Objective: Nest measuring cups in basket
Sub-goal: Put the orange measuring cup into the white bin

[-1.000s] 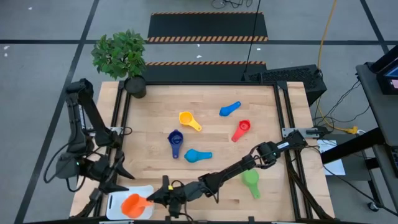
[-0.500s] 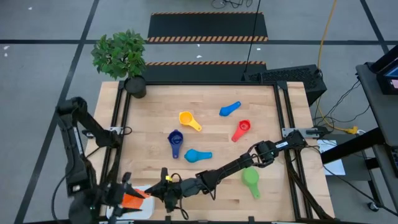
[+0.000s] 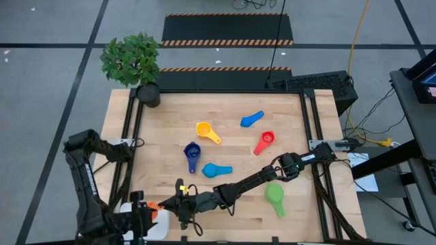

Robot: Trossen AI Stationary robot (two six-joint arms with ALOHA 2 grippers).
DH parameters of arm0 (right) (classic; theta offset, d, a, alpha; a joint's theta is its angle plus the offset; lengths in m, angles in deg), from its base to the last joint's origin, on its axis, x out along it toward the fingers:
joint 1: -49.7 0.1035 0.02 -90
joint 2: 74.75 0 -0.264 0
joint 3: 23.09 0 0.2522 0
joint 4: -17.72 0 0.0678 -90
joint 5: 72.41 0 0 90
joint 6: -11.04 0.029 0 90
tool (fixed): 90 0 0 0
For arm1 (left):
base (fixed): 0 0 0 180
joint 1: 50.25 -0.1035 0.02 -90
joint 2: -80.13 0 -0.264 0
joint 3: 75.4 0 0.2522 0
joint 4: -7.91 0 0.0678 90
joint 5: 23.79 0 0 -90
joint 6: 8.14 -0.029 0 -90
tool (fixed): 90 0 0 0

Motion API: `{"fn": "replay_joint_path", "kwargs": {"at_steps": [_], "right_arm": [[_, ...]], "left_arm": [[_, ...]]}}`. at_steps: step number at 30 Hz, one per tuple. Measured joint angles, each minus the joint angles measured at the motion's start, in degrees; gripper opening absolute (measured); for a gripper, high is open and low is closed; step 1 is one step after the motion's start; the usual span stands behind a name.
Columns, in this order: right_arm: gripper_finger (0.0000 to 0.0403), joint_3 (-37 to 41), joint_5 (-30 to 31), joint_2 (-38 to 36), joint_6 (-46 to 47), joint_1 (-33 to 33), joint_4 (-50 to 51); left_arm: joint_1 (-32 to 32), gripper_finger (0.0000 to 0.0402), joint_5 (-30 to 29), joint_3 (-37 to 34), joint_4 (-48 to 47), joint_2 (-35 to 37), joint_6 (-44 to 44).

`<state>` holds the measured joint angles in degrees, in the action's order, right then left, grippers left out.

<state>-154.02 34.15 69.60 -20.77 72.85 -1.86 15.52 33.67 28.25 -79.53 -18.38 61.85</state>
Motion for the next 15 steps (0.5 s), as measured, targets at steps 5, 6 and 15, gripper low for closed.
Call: {"fn": "replay_joint_path", "kwargs": {"at_steps": [5,6,15], "right_arm": [[0.0,0.0,-0.44,0.0,3.61,-0.6,0.82],[0.0,0.0,-0.42,0.0,3.73,-0.64,1.17],[0.0,0.0,-0.36,0.0,4.34,-0.64,1.51]], "left_arm": [[-0.23,0.0195,-1.02,2.87,-1.68,-0.02,0.27],[-0.23,0.0195,-0.97,3.02,-2.75,-0.02,1.08],[-0.58,0.0195,2.1,2.56,-10.58,-0.04,10.17]]}}
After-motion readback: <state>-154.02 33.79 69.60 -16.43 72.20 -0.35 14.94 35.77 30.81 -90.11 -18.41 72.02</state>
